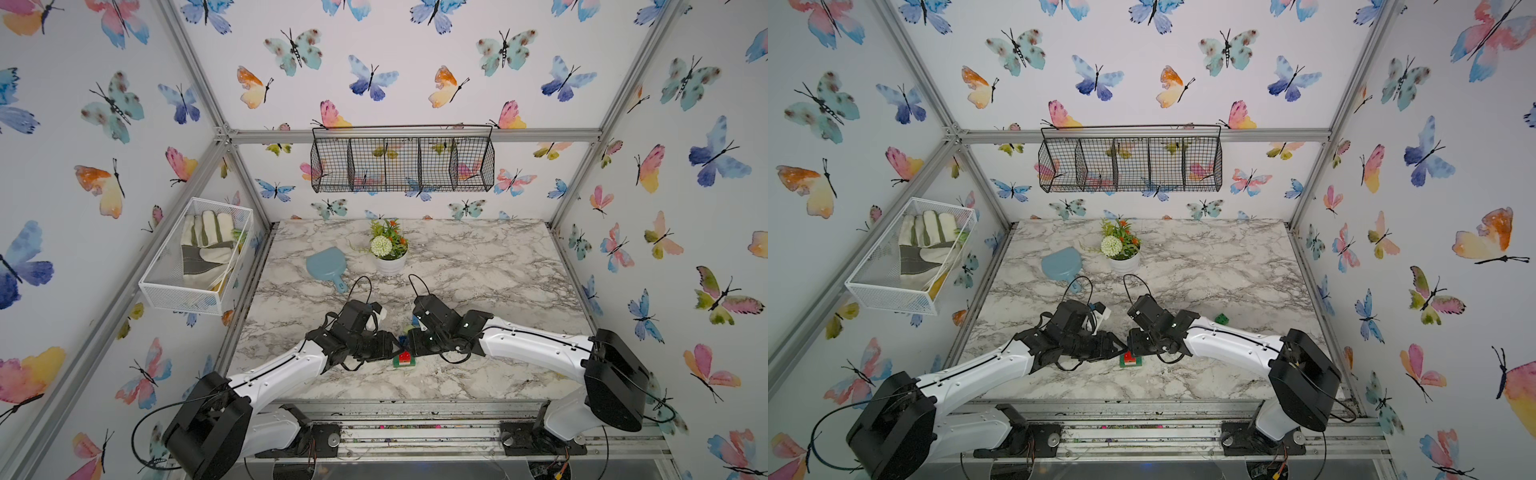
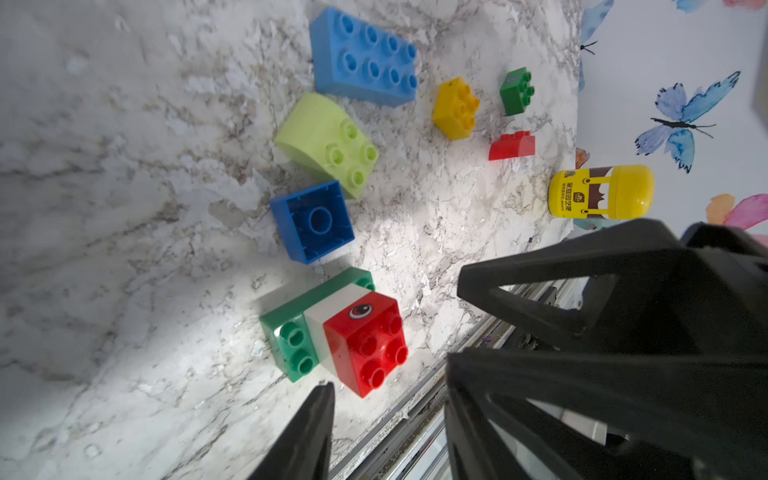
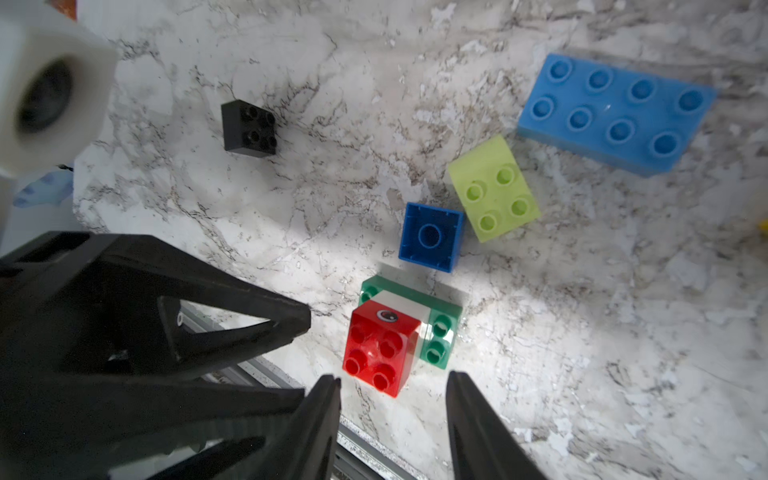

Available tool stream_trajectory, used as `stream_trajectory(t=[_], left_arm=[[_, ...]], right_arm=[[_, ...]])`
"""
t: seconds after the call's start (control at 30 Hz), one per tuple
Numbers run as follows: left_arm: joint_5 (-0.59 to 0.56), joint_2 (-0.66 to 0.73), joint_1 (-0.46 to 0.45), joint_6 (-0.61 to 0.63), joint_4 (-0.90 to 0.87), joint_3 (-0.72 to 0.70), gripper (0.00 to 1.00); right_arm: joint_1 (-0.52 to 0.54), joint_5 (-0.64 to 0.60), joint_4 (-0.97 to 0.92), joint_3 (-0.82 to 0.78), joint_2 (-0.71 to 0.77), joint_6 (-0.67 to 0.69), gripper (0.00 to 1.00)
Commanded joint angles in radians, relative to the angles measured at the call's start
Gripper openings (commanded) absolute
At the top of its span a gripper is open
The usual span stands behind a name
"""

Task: Assemble the number 1 with lego
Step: Assemble the lego brick with the lego brick, then pick up the lego brick from the center of the board.

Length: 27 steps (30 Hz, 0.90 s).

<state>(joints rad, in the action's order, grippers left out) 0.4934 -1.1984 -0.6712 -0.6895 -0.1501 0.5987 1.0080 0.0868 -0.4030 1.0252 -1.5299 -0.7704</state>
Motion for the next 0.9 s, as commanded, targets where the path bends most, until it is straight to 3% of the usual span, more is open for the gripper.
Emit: stream_trajectory(t=[0.0, 0.1, 0.23, 0.37, 0.53, 0.87], left_arm=[[-0.058, 0.048, 0.019, 0.018, -0.047, 0.034, 0.53], [-0.187, 0.066, 0.057, 0.001, -0.147, 0.063, 0.60], [-0.444, 0.068, 0.133, -0.051, -0.308, 0.090, 0.66], [-0.652, 0.051, 0.153, -0.061, -0.336, 0.077, 0.77], [-0.661, -0.054, 0.179, -0.004, -0.310, 0.110, 0.78], [-0.609, -0.269, 0.233, 0.089, -0.267, 0.187, 0.59]], right_arm=[[-0.010, 0.016, 0.020, 0.025, 0.044, 0.037, 0.48], [-0.024, -0.012, 0.010, 0.017, 0.070, 0.057, 0.48], [-0.041, -0.051, -0.004, 0.005, 0.094, 0.088, 0.48], [-0.049, -0.061, -0.020, -0.001, 0.100, 0.106, 0.48], [-0.052, -0.059, -0.014, -0.013, 0.105, 0.111, 0.48], [-0.064, -0.066, -0.018, -0.036, 0.127, 0.114, 0.48]])
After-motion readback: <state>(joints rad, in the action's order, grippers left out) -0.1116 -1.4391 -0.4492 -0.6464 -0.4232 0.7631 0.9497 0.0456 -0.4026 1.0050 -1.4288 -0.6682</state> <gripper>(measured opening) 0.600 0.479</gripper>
